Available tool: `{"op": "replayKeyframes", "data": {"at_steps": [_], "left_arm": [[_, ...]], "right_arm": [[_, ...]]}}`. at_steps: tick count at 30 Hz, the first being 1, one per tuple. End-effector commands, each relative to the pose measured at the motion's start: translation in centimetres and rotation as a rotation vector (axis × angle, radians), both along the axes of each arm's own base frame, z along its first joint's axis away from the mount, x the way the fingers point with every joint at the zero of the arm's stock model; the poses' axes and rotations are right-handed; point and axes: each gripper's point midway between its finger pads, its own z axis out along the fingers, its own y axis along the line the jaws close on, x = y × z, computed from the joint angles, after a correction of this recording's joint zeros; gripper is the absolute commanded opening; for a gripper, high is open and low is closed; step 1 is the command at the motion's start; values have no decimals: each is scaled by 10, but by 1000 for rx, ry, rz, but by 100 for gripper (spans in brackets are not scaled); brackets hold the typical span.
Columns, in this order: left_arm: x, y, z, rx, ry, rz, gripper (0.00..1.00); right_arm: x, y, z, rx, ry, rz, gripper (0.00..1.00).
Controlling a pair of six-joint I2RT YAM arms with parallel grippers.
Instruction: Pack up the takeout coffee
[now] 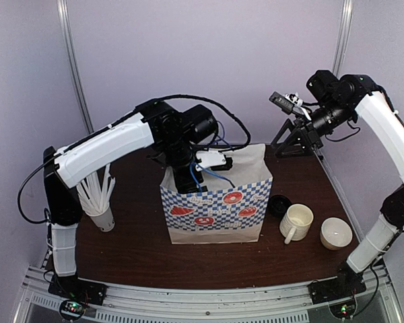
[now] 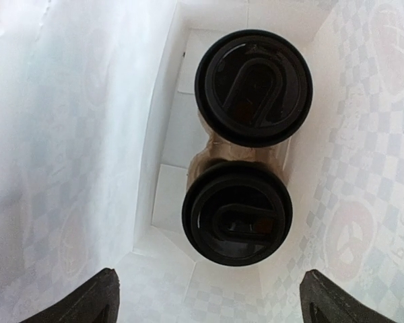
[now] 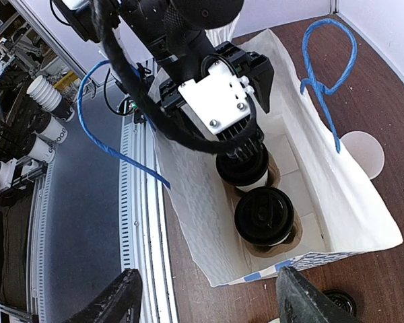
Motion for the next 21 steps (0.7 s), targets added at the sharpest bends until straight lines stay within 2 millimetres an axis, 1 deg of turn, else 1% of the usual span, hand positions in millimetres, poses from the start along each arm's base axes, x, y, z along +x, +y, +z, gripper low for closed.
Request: {"op": "replayKeyframes", "data": {"at_steps": [1,3,6,8,11,14,16,17,20,21], "left_arm": [[2,0,51,-122,-91,-16,98],[4,-2,68,-172,-128,-17,98],[4,-10,95,-283,-179,-24,98],[5,-12,109,-341,-210,-23,98],[6,-9,132,-412,-269,-13,98],[10,-2,155,-479,-354,12,98],[12,4,172,-538,-419,29,98],[13,12,176,-544,-451,53,98],[23,33,204,-642,-598,158,98],[27,43,209,-662,-641,203,98]], "right_arm": [[2,-2,5,0,-13,-10,72],[2,-2,5,0,-14,-10,72],[2,-2,3,-1,-11,-8,72],[2,-2,3,-2,-11,-7,72],[3,-3,3,-6,-18,-11,72],[5,-5,6,-13,-49,-26,72],[14,-9,10,-19,-87,-68,72],[21,-12,13,-17,-112,-102,73],[49,-27,25,4,-169,-240,73],[55,-33,29,17,-182,-281,73]]}}
